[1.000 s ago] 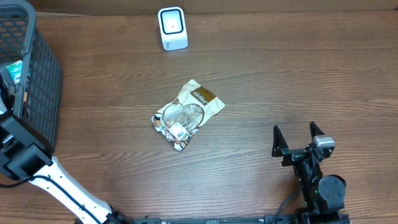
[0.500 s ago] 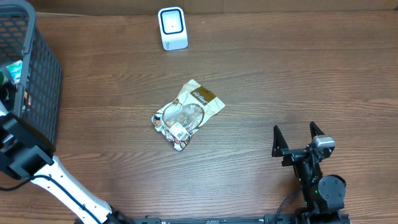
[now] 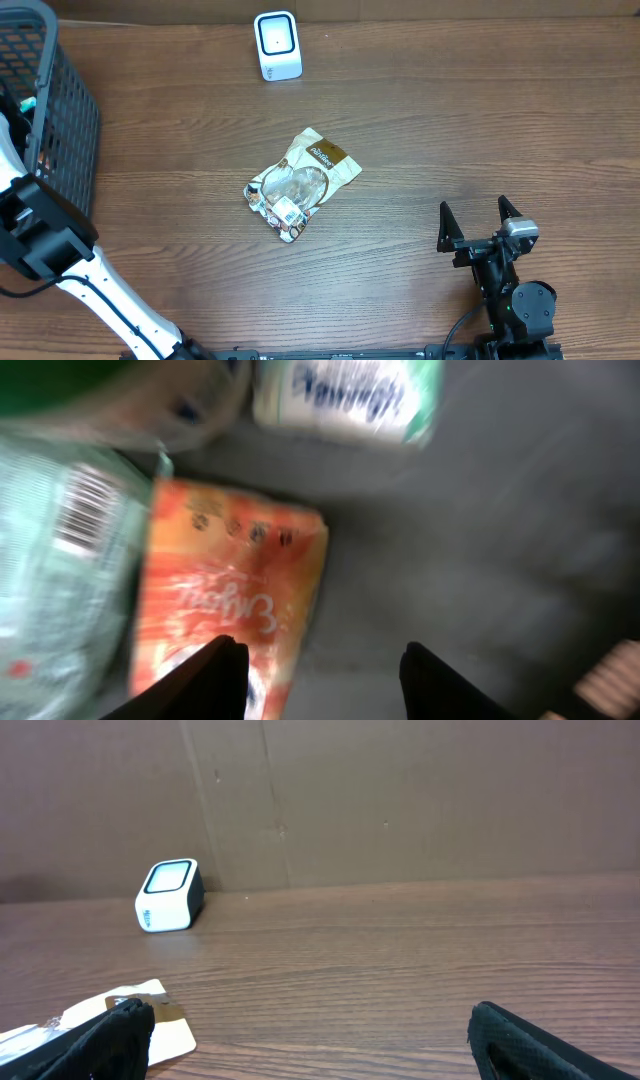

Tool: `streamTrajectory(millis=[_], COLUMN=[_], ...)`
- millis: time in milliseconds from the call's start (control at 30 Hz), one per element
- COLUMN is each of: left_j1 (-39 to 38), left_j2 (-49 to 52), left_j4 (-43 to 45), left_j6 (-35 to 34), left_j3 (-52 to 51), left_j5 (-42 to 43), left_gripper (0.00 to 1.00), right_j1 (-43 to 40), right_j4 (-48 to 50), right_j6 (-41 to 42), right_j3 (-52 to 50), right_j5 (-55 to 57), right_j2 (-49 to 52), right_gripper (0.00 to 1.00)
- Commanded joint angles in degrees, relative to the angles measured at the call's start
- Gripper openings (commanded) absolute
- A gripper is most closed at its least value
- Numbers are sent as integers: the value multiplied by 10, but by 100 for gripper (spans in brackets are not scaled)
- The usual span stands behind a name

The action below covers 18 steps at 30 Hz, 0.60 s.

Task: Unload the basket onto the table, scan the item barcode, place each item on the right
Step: 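Reach the left gripper into the basket and grasp the orange packet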

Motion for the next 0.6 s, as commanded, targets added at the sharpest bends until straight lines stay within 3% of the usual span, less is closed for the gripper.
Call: streamTrajectory(millis=[0, 333, 567], left_j1=[2, 2, 2], left_j2=[6, 8, 7], left_j4=[31, 57, 1], left_j6=[-5, -13, -33], left_j3=[-49, -78, -25], left_j5=[-3, -60, -83], left_gripper=[53, 54, 57], right_j1=[2, 2, 2], right_j4=[3, 3, 3], right_j6=[2, 2, 2], right_j3=[-6, -6, -6], right_j5=[-3, -3, -3], right_j2=[-3, -3, -3], right_gripper=[100, 100, 100])
